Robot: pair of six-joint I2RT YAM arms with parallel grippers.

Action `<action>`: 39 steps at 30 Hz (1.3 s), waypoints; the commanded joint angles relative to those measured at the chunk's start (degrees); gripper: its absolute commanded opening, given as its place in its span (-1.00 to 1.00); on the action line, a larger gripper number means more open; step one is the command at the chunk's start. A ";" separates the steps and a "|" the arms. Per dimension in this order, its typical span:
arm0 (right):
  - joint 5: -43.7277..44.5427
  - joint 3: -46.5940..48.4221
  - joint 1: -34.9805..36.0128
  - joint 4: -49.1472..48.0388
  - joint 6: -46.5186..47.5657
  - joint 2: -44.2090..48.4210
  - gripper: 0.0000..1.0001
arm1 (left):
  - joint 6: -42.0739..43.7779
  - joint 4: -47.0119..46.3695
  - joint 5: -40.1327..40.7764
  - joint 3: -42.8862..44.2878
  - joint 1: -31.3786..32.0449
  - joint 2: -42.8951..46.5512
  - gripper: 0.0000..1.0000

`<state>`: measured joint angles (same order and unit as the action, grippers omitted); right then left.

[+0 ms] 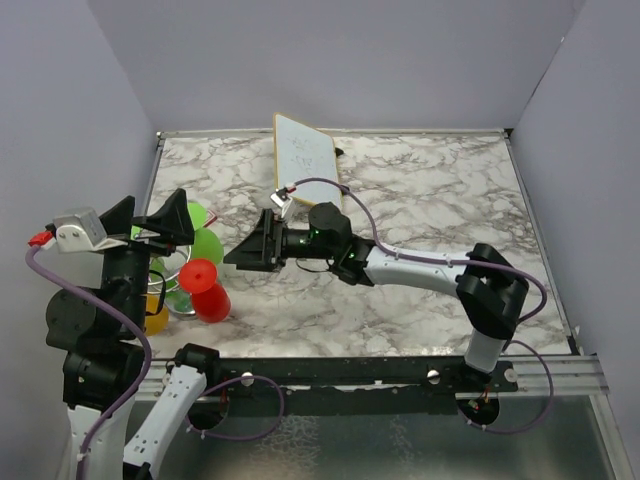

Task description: Take the wine glass off the wine glass rack

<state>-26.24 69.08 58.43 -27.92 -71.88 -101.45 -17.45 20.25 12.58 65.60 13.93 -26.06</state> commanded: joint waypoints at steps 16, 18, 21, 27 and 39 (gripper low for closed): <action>2.85 7.59 6.70 -7.41 -8.37 -10.51 0.14 | -1.80 1.56 -1.51 2.38 -0.43 -0.04 0.98; 2.48 8.43 7.00 -7.45 -8.43 -11.28 0.02 | -1.71 1.61 -1.46 2.48 -0.44 -0.11 0.98; 2.55 9.17 7.42 -7.50 -8.61 -11.88 -0.10 | -1.49 1.61 -1.50 2.59 -0.40 -0.21 0.98; 2.34 9.58 7.80 -7.22 -9.57 -12.69 -0.34 | -1.44 1.68 -1.33 2.63 -0.40 -0.30 0.98; 2.28 9.09 7.81 -6.51 -10.42 -11.98 -0.59 | -1.95 1.68 -1.33 2.19 -0.40 -0.04 0.98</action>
<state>-24.16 76.88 65.69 -33.26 -81.71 -113.47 -18.79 21.98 12.01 66.76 13.93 -25.98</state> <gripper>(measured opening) 0.226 0.990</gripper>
